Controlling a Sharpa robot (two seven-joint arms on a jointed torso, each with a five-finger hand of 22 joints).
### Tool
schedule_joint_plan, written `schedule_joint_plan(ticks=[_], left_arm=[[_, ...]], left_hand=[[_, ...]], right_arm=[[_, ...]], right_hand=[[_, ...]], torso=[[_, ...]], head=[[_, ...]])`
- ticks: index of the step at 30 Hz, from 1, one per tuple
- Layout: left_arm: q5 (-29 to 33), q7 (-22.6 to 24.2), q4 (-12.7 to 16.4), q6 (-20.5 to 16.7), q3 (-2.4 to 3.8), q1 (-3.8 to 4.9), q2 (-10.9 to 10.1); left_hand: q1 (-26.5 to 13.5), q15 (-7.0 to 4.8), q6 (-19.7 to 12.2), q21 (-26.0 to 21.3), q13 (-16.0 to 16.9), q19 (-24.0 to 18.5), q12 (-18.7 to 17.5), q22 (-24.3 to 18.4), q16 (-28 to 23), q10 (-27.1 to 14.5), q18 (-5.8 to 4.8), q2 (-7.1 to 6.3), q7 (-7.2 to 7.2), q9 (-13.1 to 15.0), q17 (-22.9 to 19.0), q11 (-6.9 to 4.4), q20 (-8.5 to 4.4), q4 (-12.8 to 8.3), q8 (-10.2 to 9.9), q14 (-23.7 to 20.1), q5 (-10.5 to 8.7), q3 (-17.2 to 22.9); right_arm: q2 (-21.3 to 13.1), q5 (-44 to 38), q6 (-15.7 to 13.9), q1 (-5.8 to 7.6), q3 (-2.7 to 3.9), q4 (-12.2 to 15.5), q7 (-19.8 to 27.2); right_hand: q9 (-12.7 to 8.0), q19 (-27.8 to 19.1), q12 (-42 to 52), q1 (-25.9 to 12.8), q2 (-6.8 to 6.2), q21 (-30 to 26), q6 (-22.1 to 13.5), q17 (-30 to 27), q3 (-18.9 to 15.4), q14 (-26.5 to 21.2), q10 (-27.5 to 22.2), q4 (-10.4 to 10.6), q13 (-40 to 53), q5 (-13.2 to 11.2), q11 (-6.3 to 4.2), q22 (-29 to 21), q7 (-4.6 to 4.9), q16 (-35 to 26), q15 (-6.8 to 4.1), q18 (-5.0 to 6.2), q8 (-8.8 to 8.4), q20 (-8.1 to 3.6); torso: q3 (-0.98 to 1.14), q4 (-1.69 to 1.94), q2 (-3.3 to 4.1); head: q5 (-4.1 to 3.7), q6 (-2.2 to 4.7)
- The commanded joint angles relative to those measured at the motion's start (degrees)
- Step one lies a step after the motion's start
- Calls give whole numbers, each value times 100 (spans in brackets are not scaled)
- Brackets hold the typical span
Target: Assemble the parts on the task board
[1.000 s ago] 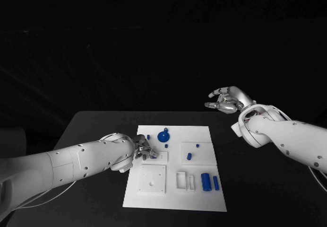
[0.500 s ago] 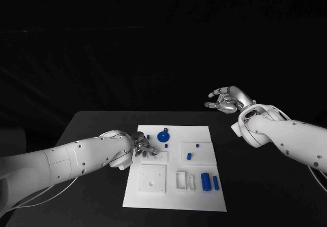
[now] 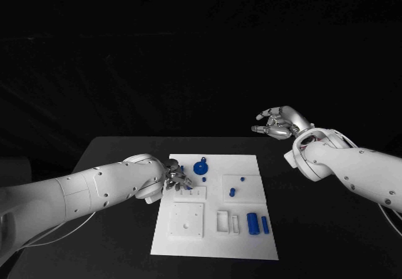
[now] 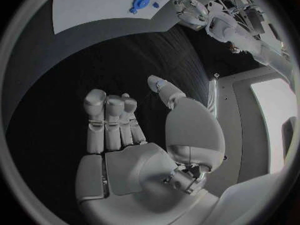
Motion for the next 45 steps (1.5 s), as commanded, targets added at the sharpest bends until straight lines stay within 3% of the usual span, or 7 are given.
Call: schedule_joint_plan(ticks=[1, 6, 15, 27, 28, 29, 45], left_arm=[[-263, -190, -57, 562, 9, 47, 72], [-455, -368, -103, 735, 11, 112, 125], [-609, -473, -70, 871, 10, 149, 179], [-645, -593, -34, 960, 7, 155, 242], [-646, -595, -38, 948, 7, 155, 246], [-650, -597, -42, 953, 7, 155, 250], [-773, -587, -96, 1035, -4, 154, 314]], left_hand=[[339, -110, -5, 14, -8, 2, 17, -12, 22, 32, -17, 389, -2, 40, -9, -11, -909, -458, 35, 85, 68, 424], [295, -115, -42, 25, -15, 3, 12, -34, -2, -5, -21, 463, -4, 172, -31, -15, -909, -444, 75, 68, 54, 420], [96, -105, -389, 74, 84, -74, 218, -111, -10, -263, -31, 739, 4, 1085, -128, -14, -917, -370, 331, -2, 32, 423], [-225, -81, -678, 138, 197, -181, 517, -169, 51, -544, -40, 1092, 25, 2005, -185, 18, -916, -256, 480, -100, -17, 507], [-130, -86, -693, 133, 204, -186, 554, -189, 56, -572, -27, 972, 17, 2101, -195, 13, -924, -160, 476, -107, -366, 792], [-107, -87, -693, 153, 206, -176, 589, -197, 68, -585, -31, 889, 18, 2179, -204, 10, -924, -65, 465, -102, -462, 994], [-102, -103, -659, 233, 205, -164, 685, -203, 130, -583, -17, 811, 5, 2341, -212, -4, -937, -132, 403, -72, -424, 1172]], right_arm=[[15, -9, 78, -2, 3, -4, 26], [27, -9, 82, -5, 3, -12, 27], [40, -9, 84, -15, 3, -25, 26], [42, -9, 85, -15, 3, -21, 25], [41, -9, 86, -15, 3, -22, 25], [41, -9, 85, -15, 3, -21, 25], [55, -9, 85, -16, 3, -26, 26]], right_hand=[[-6, 34, 34, -41, 25, -33, 40, -8, -32, 28, -41, 7, -7, 34, 15, 8, 27, -28, -27, 752, 12, -15], [-7, 35, 36, -40, 25, -33, 37, -8, -33, 29, -41, 7, -8, 37, 16, 9, 27, -27, -27, 752, 11, -15], [-8, 36, 38, -39, 25, -33, 33, -7, -33, 30, -40, 6, -10, 39, 16, 9, 28, -27, -26, 752, 8, -16], [-9, 38, 41, -36, 27, -33, 31, -7, -33, 31, -40, 5, -13, 41, 17, 11, 28, -26, -26, 752, 7, -17], [-9, 38, 41, -36, 27, -33, 30, -7, -33, 32, -40, 5, -13, 41, 17, 11, 28, -26, -26, 752, 7, -17], [-9, 39, 42, -36, 27, -33, 30, -7, -33, 32, -40, 5, -13, 41, 17, 11, 28, -26, -26, 752, 7, -17], [-10, 41, 47, -31, 29, -34, 30, -6, -34, 34, -40, 3, -18, 43, 17, 13, 29, -25, -25, 752, 7, -18]], torso=[[0, 6, 3], [2, -1, 0], [5, 4, -1], [5, 8, -3], [4, 7, 0], [3, 7, 0], [3, 7, -1]], head=[[-6, -17], [2, -17], [-1, -37], [-5, -30], [-5, -26], [-5, -27], [-1, -59]])
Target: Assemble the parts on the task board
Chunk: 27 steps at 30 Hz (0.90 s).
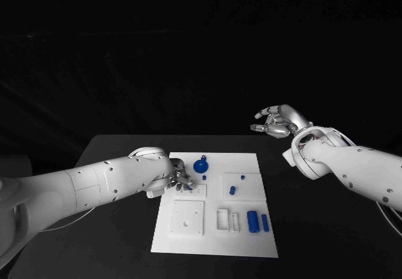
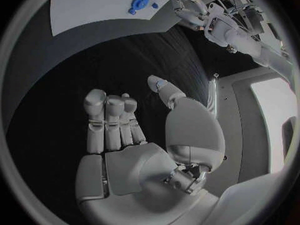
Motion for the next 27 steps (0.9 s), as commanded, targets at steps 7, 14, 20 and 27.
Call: schedule_joint_plan(ticks=[7, 14, 20, 27], left_arm=[[-77, -7, 7, 101, -1, 6, 2], [-76, 42, 4, 244, -1, 6, -1], [-71, 56, -2, 294, 0, 6, -12], [-69, 58, -2, 390, -3, 6, 0]], left_hand=[[392, -45, 25, 42, 4, -18, 33, -12, 47, -35, -15, 314, -17, 22, -10, -17, -1000, -612, -52, 39, 31, 622], [409, -51, 54, 62, -2, -20, 54, -18, 68, -30, -10, 282, -24, 38, -11, -23, -1001, -671, -93, 45, 63, 649], [417, -61, 112, 86, -14, -24, 73, -27, 90, -22, -8, 246, -34, 44, -12, -33, -999, -739, -146, 49, 145, 670], [425, -67, 147, 100, -22, -25, 83, -35, 103, -15, -6, 218, -40, 43, -13, -39, -999, -771, -183, 53, 188, 679]], right_arm=[[-1, -9, 64, -3, 3, 6, 27], [9, -9, 69, -3, 3, 0, 26], [8, -9, 71, -3, 3, -1, 26], [0, -9, 68, -3, 3, 7, 23]], right_hand=[[-10, 43, 27, -30, 29, -35, 30, -6, -35, 20, -51, 3, -10, 21, 6, 8, 29, -25, -10, 752, 7, -19], [-10, 44, 29, -29, 30, -35, 30, -5, -35, 21, -52, 3, -12, 21, 6, 9, 29, -24, -10, 752, 7, -19], [-10, 44, 31, -29, 30, -36, 31, -5, -35, 21, -52, 3, -14, 21, 6, 9, 29, -24, -10, 752, 8, -19], [-10, 45, 32, -29, 31, -36, 31, -5, -36, 22, -52, 4, -15, 20, 6, 10, 29, -24, -10, 752, 8, -20]], torso=[[2, 3, 2], [-1, 2, 2], [-3, 2, 3], [0, 1, 5]], head=[[-9, -10], [-12, -20], [-11, -26], [-6, -37]])
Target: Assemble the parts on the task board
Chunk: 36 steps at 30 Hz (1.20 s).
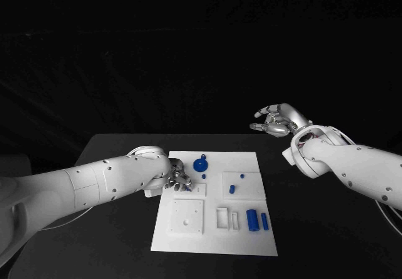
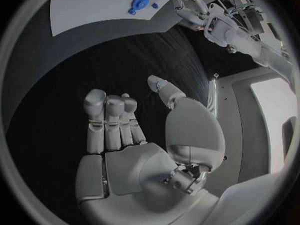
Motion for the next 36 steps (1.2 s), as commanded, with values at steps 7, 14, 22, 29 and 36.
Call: schedule_joint_plan(ticks=[7, 14, 22, 29, 36], left_arm=[[-19, 57, -59, 233, -19, 0, 72], [-19, 53, -83, 226, -19, 0, 82], [-19, 65, -170, 234, -22, -11, 158], [-19, 63, -247, 179, -23, -19, 180], [-20, 66, -267, 52, -23, -19, 192]], left_hand=[[349, -77, 42, 33, -8, -25, 35, -12, 38, -1, -6, 290, -10, 0, -9, -27, -998, -750, -32, 43, 35, 704], [349, -78, 47, 35, -10, -25, 37, -14, 40, -1, -6, 287, -10, -1, -9, -27, -998, -751, -39, 43, 40, 704], [345, -77, 51, 37, -12, -24, 38, -16, 41, 0, -6, 285, -10, -1, -10, -26, -997, -749, -47, 43, 42, 702], [341, -77, 55, 39, -13, -22, 40, -19, 42, 2, -6, 282, -9, -2, -11, -26, -997, -745, -55, 43, 40, 699], [328, -75, 62, 46, -19, -13, 48, -30, 45, 10, -4, 288, -6, -1, -15, -23, -998, -716, -86, 48, 13, 694]], right_arm=[[7, -9, 65, -2, 3, 8, 22], [4, -9, 64, -2, 3, 14, 23], [10, -9, 67, -2, 3, 16, 23], [5, -9, 68, -2, 3, 17, 23], [9, -9, 69, -2, 3, 19, 27]], right_hand=[[-6, 16, 34, -26, 31, -37, 31, -5, -36, 22, -41, 2, -8, 21, 18, 7, 29, -24, -11, 752, 8, -9], [-7, 16, 36, -25, 32, -38, 30, -5, -36, 23, -42, 2, -10, 21, 19, 8, 30, -25, -11, 752, 8, -9], [-7, 16, 38, -24, 32, -39, 30, -5, -36, 23, -42, 2, -12, 20, 19, 9, 30, -25, -11, 752, 8, -9], [-7, 17, 39, -24, 32, -39, 30, -5, -36, 23, -43, 2, -14, 20, 19, 10, 30, -25, -11, 752, 8, -10], [-7, 17, 41, -23, 32, -40, 30, -5, -36, 23, -43, 2, -16, 20, 19, 10, 30, -25, -10, 752, 8, -10]], torso=[[-1, -6, 6], [2, -3, -2], [3, -4, 1], [1, -3, -3], [2, 1, -3]], head=[[1, -15], [-5, -23], [0, -30], [-6, -38], [-10, -43]])
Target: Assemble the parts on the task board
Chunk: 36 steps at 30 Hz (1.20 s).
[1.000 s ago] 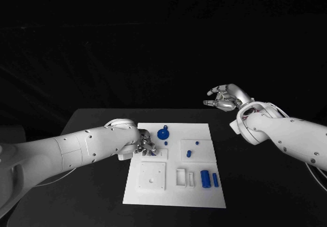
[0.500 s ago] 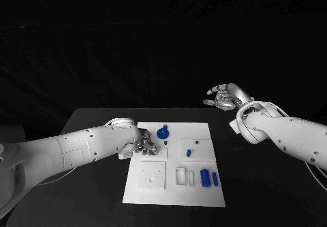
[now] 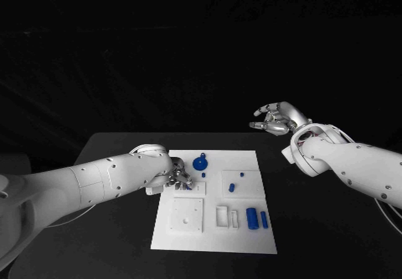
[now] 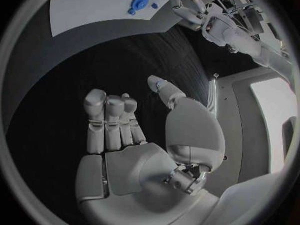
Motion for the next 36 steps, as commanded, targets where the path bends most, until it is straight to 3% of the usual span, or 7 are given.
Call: schedule_joint_plan(ticks=[1, 25, 36], left_arm=[[-16, 48, -11, -75, -1, -1, 13], [-81, 69, -81, -338, -1, -2, 60], [-136, 76, -158, -404, -2, -57, 117]], left_hand=[[328, -76, 41, 25, -7, -13, 26, -5, 24, 5, -3, 288, 14, 2, -6, -28, -998, -694, -32, 48, 12, 714], [320, -71, 41, 35, -19, 5, 38, -28, 25, 18, 6, 286, 21, 9, -18, -22, -1002, -641, -92, 60, -41, 714], [325, -71, 41, 38, -22, 10, 42, -33, 27, 24, 9, 280, 21, 10, -21, -21, -1004, -635, -106, 66, -42, 717]], right_arm=[[5, -9, 64, -2, 3, 9, 29], [2, -9, 73, -2, 3, 17, 39], [-3, -10, 74, -2, 3, 15, 38]], right_hand=[[-8, 19, 20, -23, 32, -17, 30, -5, -36, 26, -54, 2, -6, 20, 8, 7, 30, -25, -13, 751, 8, -12], [-9, 20, 26, -20, 33, -20, 29, -5, -37, 27, -57, 2, -14, 20, 8, 10, 30, -25, -13, 751, 8, -12], [-9, 21, 28, -19, 33, -21, 29, -5, -37, 27, -58, 1, -17, 20, 8, 12, 30, -26, -13, 751, 8, -12]], torso=[[-1, 2, 0], [-2, 2, -2], [-2, -3, 4]], head=[[-1, 3], [-10, 14], [-21, 10]])
